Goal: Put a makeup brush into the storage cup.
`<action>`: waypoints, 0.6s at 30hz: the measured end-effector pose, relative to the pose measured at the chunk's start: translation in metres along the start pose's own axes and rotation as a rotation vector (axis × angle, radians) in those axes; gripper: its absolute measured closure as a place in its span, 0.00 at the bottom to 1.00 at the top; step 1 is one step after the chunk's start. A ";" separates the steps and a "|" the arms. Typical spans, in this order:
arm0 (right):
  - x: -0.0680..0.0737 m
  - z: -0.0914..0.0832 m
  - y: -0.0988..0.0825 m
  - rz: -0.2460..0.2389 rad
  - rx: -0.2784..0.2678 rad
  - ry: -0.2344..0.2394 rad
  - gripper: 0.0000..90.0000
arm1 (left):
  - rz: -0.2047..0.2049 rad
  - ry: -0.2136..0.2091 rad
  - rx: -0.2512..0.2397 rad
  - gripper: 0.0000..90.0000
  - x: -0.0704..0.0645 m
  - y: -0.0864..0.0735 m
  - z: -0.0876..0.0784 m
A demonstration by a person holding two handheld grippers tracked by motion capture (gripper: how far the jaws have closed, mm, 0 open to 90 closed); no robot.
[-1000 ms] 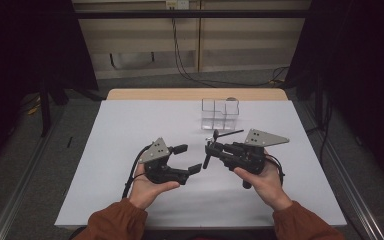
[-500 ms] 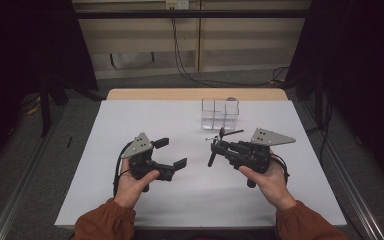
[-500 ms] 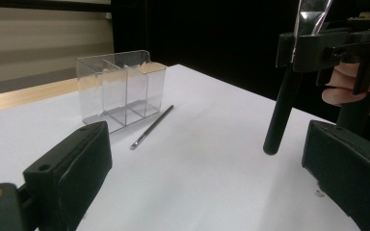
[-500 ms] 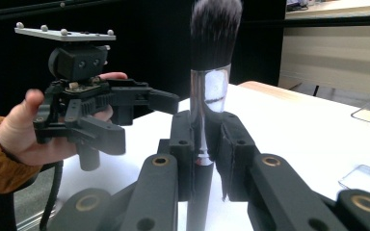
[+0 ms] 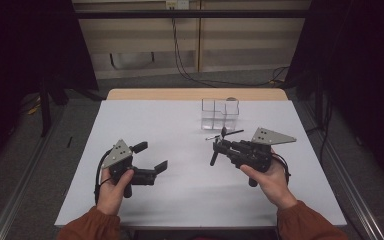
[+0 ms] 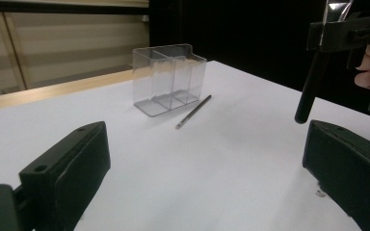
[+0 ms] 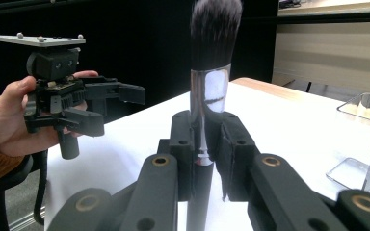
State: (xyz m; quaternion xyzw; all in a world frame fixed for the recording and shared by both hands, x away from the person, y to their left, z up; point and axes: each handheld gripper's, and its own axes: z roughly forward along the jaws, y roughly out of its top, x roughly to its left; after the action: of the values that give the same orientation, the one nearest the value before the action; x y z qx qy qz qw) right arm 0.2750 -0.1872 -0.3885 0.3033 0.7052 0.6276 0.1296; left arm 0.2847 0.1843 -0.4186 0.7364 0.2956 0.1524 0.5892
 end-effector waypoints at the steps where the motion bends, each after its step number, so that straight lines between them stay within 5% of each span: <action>1: 0.000 0.000 0.000 0.001 0.000 -0.001 0.87 | 0.009 0.010 0.006 0.03 0.001 -0.001 -0.003; 18: -0.018 -0.007 0.010 -0.010 -0.014 -0.061 0.87 | 0.009 0.099 -0.008 0.02 0.009 -0.025 -0.043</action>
State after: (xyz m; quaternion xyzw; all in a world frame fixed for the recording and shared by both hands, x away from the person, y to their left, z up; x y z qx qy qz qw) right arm 0.2877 -0.2031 -0.3813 0.3179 0.6979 0.6225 0.1561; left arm 0.2608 0.2270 -0.4321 0.7271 0.3206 0.1925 0.5758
